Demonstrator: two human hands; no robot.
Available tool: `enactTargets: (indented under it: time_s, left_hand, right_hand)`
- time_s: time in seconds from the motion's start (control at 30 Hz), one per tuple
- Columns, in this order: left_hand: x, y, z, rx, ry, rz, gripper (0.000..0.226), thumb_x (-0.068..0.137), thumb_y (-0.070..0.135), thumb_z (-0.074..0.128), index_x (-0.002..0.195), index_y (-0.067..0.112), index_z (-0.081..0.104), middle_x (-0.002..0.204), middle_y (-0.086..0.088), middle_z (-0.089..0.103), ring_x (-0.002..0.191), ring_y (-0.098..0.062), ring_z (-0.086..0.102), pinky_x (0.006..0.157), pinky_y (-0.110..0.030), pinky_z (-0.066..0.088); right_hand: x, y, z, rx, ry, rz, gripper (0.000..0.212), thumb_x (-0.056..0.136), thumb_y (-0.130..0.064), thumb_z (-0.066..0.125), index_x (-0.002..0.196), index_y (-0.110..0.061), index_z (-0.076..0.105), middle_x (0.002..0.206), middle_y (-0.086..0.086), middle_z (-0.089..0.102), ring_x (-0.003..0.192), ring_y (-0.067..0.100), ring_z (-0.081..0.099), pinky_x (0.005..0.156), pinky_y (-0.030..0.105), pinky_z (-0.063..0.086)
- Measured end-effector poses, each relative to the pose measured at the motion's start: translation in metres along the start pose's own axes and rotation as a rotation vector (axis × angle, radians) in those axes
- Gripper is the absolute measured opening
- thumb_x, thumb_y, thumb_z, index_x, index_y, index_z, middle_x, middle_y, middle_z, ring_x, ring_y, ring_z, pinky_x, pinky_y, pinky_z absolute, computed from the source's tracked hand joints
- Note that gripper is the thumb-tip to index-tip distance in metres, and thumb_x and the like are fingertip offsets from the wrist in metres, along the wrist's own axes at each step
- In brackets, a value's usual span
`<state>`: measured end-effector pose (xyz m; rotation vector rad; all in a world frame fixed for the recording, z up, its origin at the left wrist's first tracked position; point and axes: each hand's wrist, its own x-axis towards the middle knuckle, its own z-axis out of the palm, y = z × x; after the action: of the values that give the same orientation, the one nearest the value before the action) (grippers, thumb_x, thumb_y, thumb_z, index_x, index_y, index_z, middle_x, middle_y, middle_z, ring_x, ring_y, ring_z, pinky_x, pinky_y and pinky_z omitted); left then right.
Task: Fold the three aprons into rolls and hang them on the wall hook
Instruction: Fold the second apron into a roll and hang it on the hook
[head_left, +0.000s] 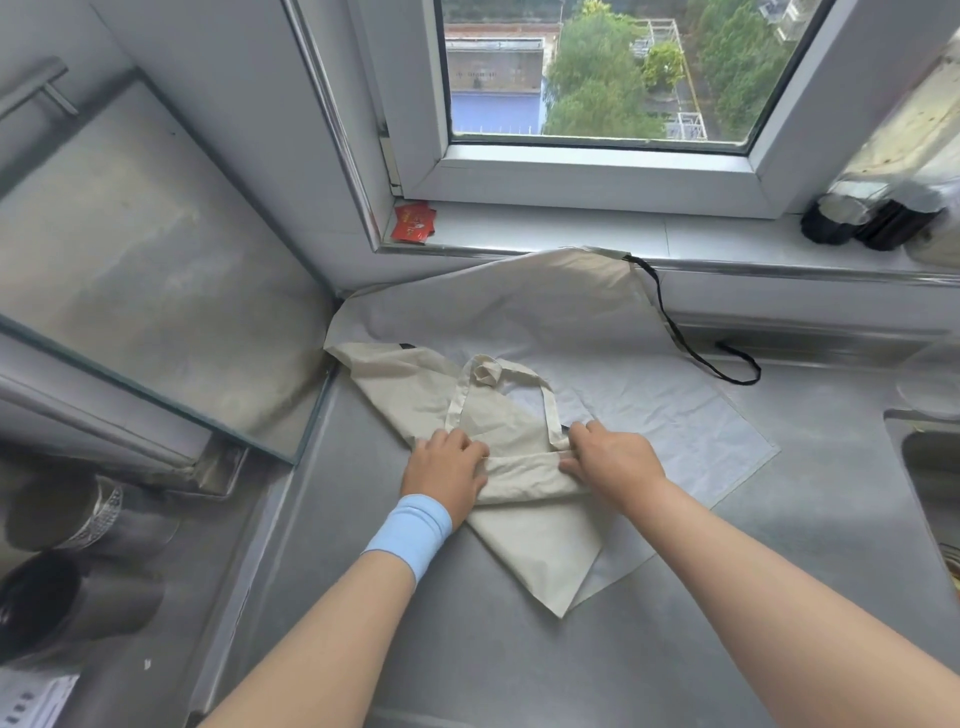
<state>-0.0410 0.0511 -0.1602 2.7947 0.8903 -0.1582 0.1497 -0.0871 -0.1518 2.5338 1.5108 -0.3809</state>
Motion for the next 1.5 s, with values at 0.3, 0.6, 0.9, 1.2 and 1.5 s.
enactTargets:
  time_s: [0.3,0.6,0.9,1.2,1.5]
  left_hand:
    - [0.002,0.040,0.014,0.145,0.031,0.213,0.011,0.071,0.016,0.062,0.081,0.023,0.061,0.079,-0.001,0.058,0.073,-0.025,0.059,0.055,-0.030,0.043]
    - [-0.016,-0.004,0.018,-0.056,0.088,0.069,0.021,0.070,0.005,0.071,0.080,0.019,0.060,0.088,0.000,0.054,0.074,-0.025,0.055,0.049,-0.027,0.034]
    - [-0.020,-0.006,0.004,0.020,-0.044,0.088,0.034,0.092,0.048,0.049,0.115,0.024,0.056,0.117,0.005,0.052,0.110,-0.021,0.048,0.091,-0.030,0.040]
    - [0.000,-0.011,-0.006,-0.201,-0.126,-0.125,0.023,0.091,0.041,0.058,0.109,0.026,0.055,0.111,0.002,0.060,0.096,-0.026,0.059,0.087,-0.033,0.045]
    - [0.031,0.000,-0.018,0.047,-0.204,-0.173,0.020,0.087,0.047,0.060,0.102,0.037,0.066,0.121,0.003,0.052,0.120,-0.023,0.040,0.099,-0.036,0.029]
  right_hand:
    - [-0.008,-0.029,-0.012,-0.052,0.140,-0.303,0.033,0.057,0.000,0.076,0.084,-0.011,0.060,0.082,0.010,0.054,0.066,0.029,0.056,0.051,0.033,0.028]
    - [-0.021,-0.002,0.019,0.237,0.111,-0.231,0.017,0.091,-0.035,0.052,0.102,-0.023,0.056,0.098,-0.006,0.046,0.098,0.020,0.046,0.079,0.034,0.037]
    - [-0.016,-0.004,0.007,0.090,0.072,-0.229,0.022,0.095,-0.038,0.051,0.107,-0.022,0.062,0.109,-0.004,0.059,0.106,0.022,0.054,0.072,0.031,0.040]
    - [0.004,-0.009,-0.012,0.176,-0.079,-0.016,0.024,0.092,-0.039,0.057,0.106,-0.020,0.063,0.103,0.002,0.066,0.101,0.026,0.060,0.072,0.030,0.041]
    - [0.023,-0.016,-0.024,-0.016,0.006,0.080,0.028,0.076,-0.043,0.068,0.098,-0.028,0.062,0.106,-0.001,0.055,0.103,0.025,0.053,0.081,0.035,0.040]
